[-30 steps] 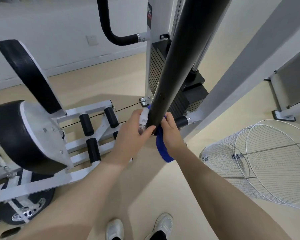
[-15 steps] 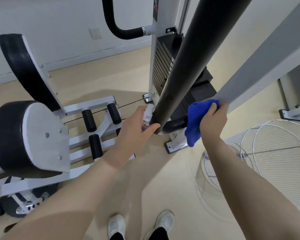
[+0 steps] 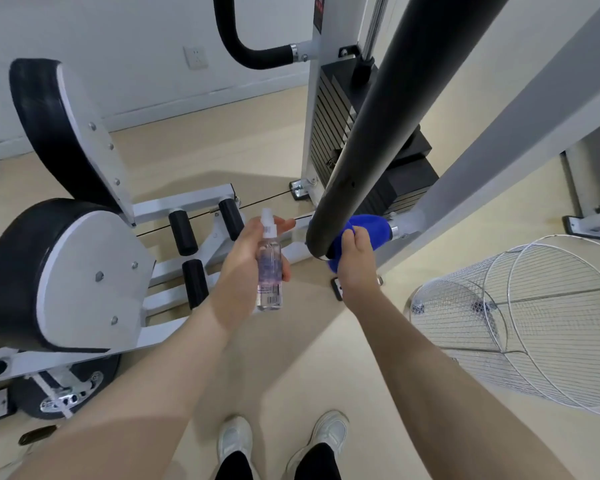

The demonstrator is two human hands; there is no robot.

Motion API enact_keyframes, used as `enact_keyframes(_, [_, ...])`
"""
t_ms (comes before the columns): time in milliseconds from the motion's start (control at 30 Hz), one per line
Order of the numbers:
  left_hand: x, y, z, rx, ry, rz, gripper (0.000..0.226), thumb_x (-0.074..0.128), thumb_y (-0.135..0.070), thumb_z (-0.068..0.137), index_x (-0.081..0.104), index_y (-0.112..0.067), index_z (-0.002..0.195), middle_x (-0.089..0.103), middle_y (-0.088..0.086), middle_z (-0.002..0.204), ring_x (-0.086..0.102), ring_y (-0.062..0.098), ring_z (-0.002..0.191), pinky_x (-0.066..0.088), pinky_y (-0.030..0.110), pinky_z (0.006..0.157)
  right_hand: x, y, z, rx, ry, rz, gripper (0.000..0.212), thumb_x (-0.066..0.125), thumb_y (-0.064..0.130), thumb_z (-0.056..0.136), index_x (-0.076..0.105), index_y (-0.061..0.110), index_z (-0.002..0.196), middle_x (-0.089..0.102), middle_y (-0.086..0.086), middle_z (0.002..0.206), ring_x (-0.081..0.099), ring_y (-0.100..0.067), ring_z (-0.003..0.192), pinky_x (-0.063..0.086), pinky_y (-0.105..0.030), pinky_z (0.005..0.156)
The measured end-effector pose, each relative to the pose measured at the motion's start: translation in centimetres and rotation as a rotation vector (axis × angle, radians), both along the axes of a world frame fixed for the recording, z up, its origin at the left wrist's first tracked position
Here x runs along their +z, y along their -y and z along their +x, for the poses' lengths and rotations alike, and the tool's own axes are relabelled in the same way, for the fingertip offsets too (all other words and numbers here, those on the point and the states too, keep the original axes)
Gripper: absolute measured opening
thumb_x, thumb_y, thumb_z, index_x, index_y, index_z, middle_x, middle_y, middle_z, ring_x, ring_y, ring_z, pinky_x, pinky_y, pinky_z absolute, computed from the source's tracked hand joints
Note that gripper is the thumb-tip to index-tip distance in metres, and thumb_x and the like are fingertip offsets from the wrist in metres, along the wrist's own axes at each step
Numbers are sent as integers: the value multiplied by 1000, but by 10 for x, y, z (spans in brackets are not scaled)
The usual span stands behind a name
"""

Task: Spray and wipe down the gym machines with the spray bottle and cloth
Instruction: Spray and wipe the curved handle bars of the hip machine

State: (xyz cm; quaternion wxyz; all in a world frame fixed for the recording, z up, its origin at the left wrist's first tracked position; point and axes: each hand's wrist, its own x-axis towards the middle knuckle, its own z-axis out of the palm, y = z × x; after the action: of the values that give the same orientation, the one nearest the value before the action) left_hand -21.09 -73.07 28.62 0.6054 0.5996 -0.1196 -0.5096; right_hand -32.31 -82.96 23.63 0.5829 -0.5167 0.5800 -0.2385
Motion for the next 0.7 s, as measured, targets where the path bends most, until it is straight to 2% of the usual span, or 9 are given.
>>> enact_keyframes(100, [9, -6, -3, -80, 59, 32, 40, 27, -44, 100, 62, -25, 94, 57, 12, 63, 52, 18, 48, 43, 28, 54, 19, 20, -8, 28, -59, -21, 21, 31, 21, 97, 48, 19, 84, 44, 2, 78, 43, -16, 75, 39, -31, 72])
enact_keyframes(167, [12, -6, -3, -90, 55, 56, 39, 27, -45, 99, 60, -25, 93, 55, 7, 55, 52, 18, 50, 44, 27, 56, 23, 41, -20, -95, -129, -109, 26, 26, 23, 100, 47, 10, 106, 46, 1, 86, 45, -18, 86, 39, -33, 80])
enact_keyframes(200, [13, -6, -4, -88, 52, 73, 38, 28, -45, 99, 58, -24, 92, 55, 7, 55, 52, 18, 51, 45, 28, 58, 21, 42, -22, -168, -147, -103, 28, 25, 24, 100, 46, 9, 110, 46, 0, 89, 45, -18, 89, 39, -34, 83])
enact_keyframes(333, [9, -6, -10, -121, 146, 9, 31, 28, -38, 101, 52, -19, 102, 57, 15, 68, 53, 19, 52, 45, 30, 55, 15, -3, 9, -142, 89, 189, 20, 38, 19, 91, 40, 13, 71, 38, -7, 71, 37, -14, 67, 30, -28, 63])
enact_keyframes(400, [12, -8, -14, -117, 181, -35, 24, 30, -31, 101, 52, -21, 104, 65, 7, 91, 58, 19, 56, 47, 28, 56, 14, -13, 14, -272, 253, 350, 21, 45, 25, 85, 47, 4, 80, 54, -22, 88, 52, -18, 80, 36, -31, 71])
enact_keyframes(467, [18, -7, -15, -115, 230, -30, 17, 37, -27, 100, 52, -21, 107, 65, -12, 110, 64, 17, 65, 51, 28, 62, 32, -14, 6, -346, 397, 455, 23, 46, 26, 89, 55, 8, 99, 62, -14, 110, 57, -26, 104, 45, -38, 87])
enact_keyframes(567, [34, -5, -15, -138, 307, -34, 11, 47, -18, 96, 53, -24, 103, 68, -21, 84, 63, 21, 71, 51, 39, 70, 69, -12, -10, -267, 773, 440, 34, 35, 21, 96, 51, 6, 122, 58, -14, 120, 56, -29, 101, 54, -41, 77])
enact_keyframes(600, [41, -4, -14, -149, 324, -43, 13, 48, -14, 95, 53, -24, 101, 68, -19, 80, 62, 22, 69, 50, 39, 70, 85, -12, -14, -241, 830, 379, 36, 34, 21, 96, 49, 5, 125, 57, -16, 122, 54, -30, 103, 50, -40, 82])
enact_keyframes(700, [57, -1, -13, -160, 320, -83, 15, 54, -10, 93, 55, -23, 98, 68, 0, 92, 63, 27, 69, 53, 42, 68, 124, -12, -22, -163, 959, 234, 28, 41, 25, 90, 55, 12, 110, 57, -12, 107, 50, -28, 96, 39, -38, 86])
